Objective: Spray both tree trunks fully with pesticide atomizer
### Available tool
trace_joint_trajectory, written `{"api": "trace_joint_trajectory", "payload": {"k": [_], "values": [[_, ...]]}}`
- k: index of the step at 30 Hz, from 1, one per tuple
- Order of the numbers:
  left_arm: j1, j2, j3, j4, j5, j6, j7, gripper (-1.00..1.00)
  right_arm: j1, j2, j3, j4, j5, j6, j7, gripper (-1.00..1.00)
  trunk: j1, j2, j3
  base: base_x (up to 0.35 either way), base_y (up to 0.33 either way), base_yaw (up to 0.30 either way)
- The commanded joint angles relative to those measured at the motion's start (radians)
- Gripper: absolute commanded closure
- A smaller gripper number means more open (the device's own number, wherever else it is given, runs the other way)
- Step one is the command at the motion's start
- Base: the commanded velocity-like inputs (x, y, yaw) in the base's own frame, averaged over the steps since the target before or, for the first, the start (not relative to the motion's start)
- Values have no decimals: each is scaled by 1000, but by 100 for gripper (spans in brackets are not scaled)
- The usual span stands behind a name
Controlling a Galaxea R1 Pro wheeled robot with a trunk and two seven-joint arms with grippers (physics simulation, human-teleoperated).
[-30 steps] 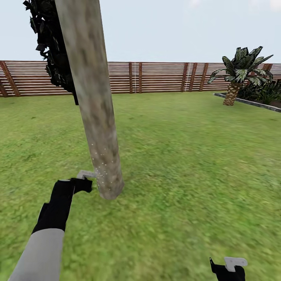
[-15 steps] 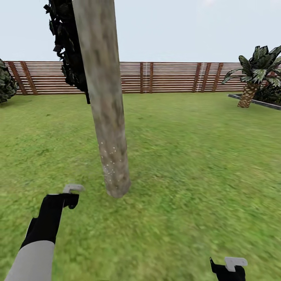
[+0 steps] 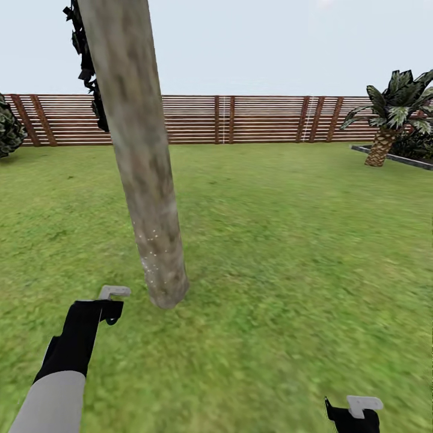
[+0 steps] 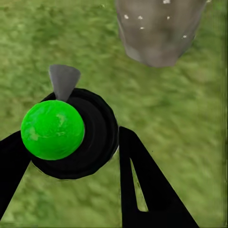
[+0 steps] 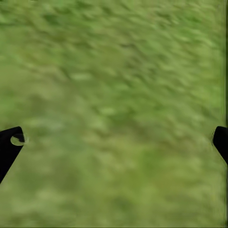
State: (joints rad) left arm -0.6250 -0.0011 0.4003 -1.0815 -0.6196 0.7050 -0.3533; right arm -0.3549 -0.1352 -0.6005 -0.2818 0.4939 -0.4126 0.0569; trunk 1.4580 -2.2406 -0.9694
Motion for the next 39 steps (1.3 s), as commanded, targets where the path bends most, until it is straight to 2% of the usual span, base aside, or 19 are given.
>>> {"api": "trace_joint_trajectory", "payload": {"k": [1,7,17,23,39], "values": [[-1,0,2,-2,-11,2,-10,100,-1,0,-8,1,5,-4,6,-100,0,0,-1,189,-234,0],[1,2,5,1,-7,2,8,100,-1,0,-8,1,5,-4,6,-100,0,0,-1,138,-246,0],[1,12,11,40,-9,2,20,100,-1,1,-8,1,5,-5,4,-100,0,0,-1,-26,-274,0],[2,12,11,79,-6,1,84,100,-1,2,-8,1,5,-5,3,-100,0,0,-1,-13,-275,15],[1,11,11,155,-3,-1,89,100,-1,2,-8,1,5,-5,3,-100,0,0,-1,37,-274,263]]}}
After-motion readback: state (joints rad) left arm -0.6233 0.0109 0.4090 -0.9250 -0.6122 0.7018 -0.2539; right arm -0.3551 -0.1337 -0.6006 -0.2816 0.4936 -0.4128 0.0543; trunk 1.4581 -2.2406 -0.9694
